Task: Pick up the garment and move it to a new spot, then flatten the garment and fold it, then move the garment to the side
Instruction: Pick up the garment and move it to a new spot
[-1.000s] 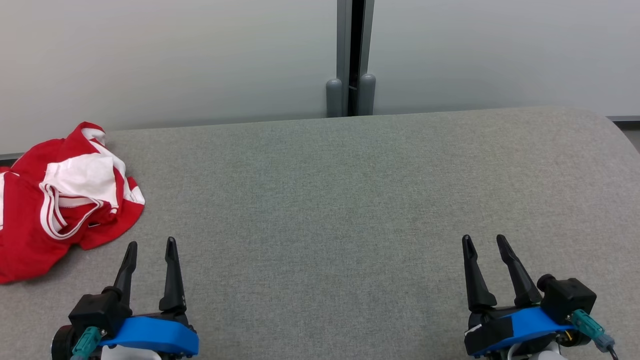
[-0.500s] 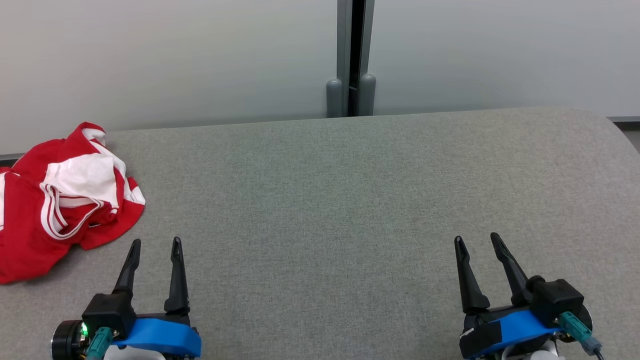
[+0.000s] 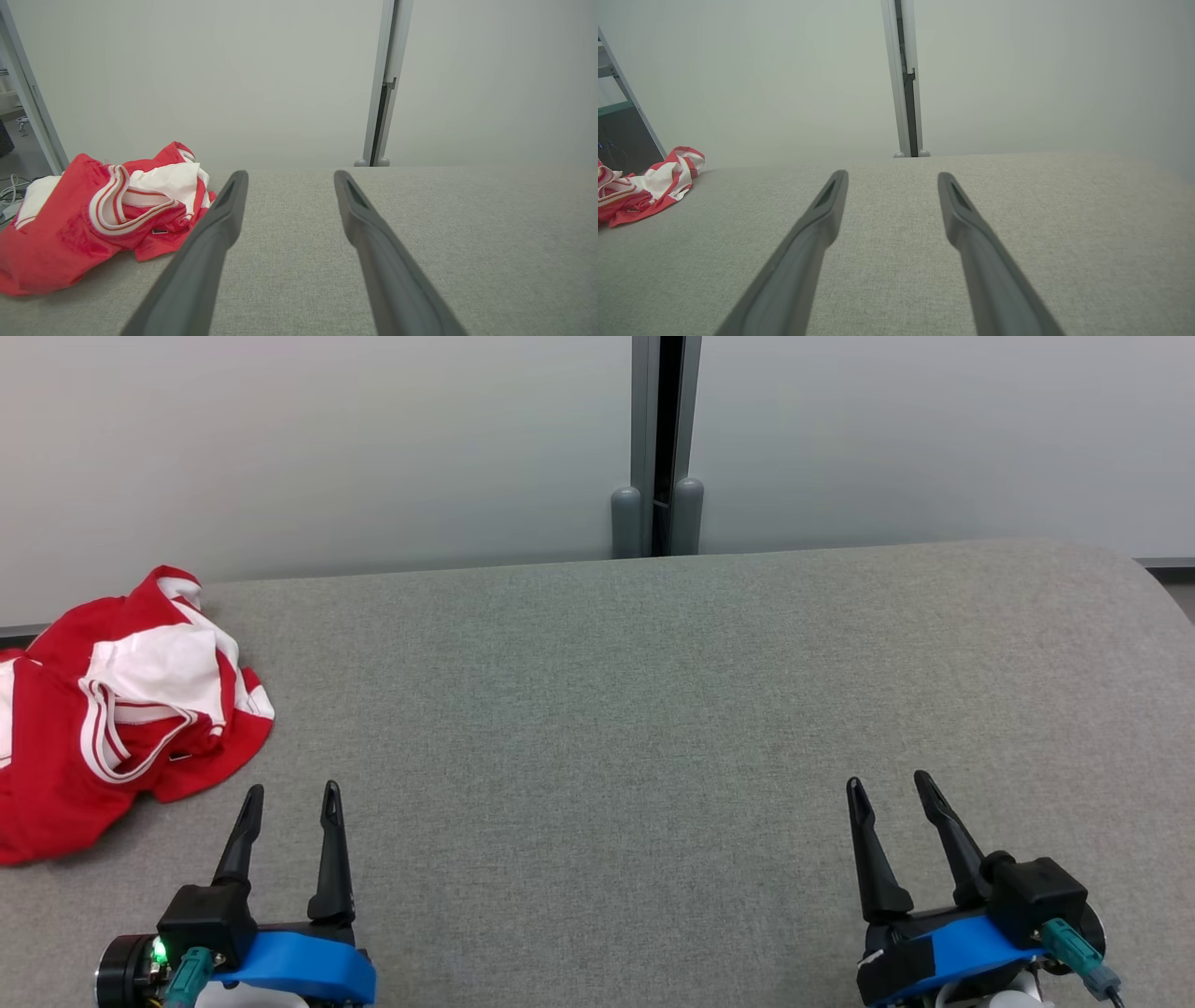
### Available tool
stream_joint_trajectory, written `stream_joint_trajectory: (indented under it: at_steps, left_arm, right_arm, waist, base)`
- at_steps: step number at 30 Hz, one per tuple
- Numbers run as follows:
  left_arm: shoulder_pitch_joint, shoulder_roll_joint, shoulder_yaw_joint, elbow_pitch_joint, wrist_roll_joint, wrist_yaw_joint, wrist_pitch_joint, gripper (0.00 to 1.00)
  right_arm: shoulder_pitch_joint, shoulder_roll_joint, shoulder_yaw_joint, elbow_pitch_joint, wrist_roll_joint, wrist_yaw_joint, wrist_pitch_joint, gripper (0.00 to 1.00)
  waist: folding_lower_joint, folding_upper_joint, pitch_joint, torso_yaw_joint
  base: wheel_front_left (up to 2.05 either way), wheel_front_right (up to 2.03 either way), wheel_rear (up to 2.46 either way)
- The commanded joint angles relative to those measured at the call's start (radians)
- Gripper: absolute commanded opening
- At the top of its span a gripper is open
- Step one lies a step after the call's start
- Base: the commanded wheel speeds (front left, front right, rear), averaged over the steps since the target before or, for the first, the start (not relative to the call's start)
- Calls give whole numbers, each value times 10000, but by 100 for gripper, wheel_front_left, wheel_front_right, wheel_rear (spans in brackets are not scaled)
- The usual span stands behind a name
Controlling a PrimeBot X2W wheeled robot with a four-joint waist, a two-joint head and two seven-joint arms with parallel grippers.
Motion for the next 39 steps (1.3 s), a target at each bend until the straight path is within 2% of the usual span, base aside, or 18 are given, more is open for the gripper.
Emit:
stream_joint_trajectory:
  at_steps: [1,7,14,39]
  left_arm:
    - [-86,57,19,18,0,-25,-49,100]
    - [-166,57,25,45,22,-41,-49,100]
    - [-138,57,22,108,60,-28,-49,100]
    - [-92,51,470,86,55,0,-43,100]
  right_arm:
    - [-72,-30,-16,15,29,-3,-56,100]
    - [-89,-27,-17,-60,22,-3,-56,100]
    - [71,-27,66,-81,-58,-3,-54,100]
    - [-98,-24,120,33,-15,-3,-54,100]
  waist:
    - [0,0,2,19]
    - [0,0,56,247]
    - [0,0,52,993]
    - [0,0,248,5014]
  base:
    - [0,0,0]
    - [0,0,0]
    - [0,0,0]
    - [0,0,0]
